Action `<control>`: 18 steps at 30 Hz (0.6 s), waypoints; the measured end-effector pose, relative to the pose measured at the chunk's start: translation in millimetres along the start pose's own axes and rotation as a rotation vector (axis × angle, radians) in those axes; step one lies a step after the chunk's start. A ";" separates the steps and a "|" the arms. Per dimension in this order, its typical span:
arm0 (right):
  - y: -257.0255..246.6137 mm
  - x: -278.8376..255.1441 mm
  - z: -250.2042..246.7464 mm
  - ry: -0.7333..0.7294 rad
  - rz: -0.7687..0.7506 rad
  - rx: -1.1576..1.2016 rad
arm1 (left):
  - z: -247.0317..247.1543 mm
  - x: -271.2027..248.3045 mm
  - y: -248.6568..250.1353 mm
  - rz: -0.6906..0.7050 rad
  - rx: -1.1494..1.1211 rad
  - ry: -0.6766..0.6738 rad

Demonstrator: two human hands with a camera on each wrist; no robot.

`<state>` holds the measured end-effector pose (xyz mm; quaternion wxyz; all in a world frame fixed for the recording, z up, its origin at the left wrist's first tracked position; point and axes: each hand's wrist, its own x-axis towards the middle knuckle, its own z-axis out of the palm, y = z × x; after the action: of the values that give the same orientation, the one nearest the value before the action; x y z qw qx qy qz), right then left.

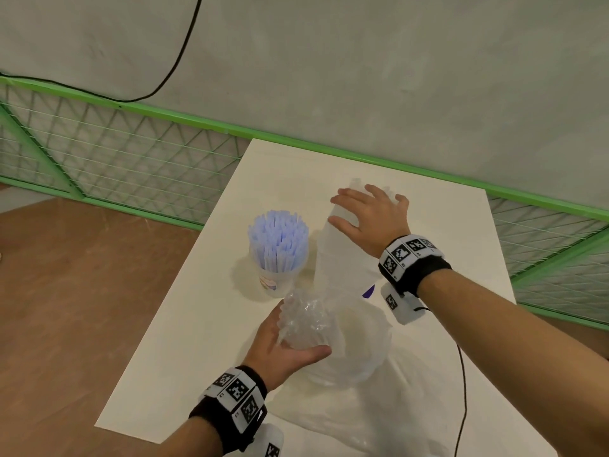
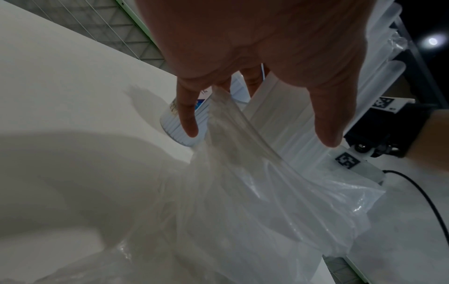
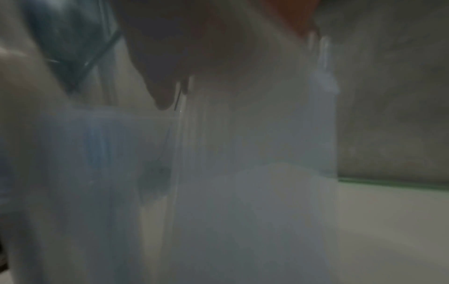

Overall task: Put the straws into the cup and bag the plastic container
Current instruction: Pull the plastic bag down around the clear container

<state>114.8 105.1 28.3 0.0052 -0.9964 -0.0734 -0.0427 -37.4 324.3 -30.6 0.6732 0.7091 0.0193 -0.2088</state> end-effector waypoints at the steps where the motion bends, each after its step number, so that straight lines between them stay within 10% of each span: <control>1: -1.3 0.7 0.6 0.045 0.029 0.046 | 0.0 -0.1 -0.3 -0.001 -0.008 0.000; 5: 3.7 2.7 0.0 0.206 0.062 0.275 | -0.4 -0.1 -2.1 0.002 -0.020 0.002; 11: 2.3 1.0 -6.9 0.049 0.019 0.119 | -0.4 2.3 -4.0 0.025 -0.004 0.016; 15: -12.9 -32.3 -28.4 0.327 -0.260 0.352 | -2.1 3.6 -7.5 0.034 0.019 0.036; 18: -30.3 -82.0 -37.5 0.241 -0.353 0.597 | -3.0 3.9 -10.4 0.038 0.020 0.032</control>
<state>26.4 122.5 58.7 0.2969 -0.9107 -0.2525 -0.1369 -36.2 327.2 -41.7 0.6694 0.7195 0.0145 -0.1846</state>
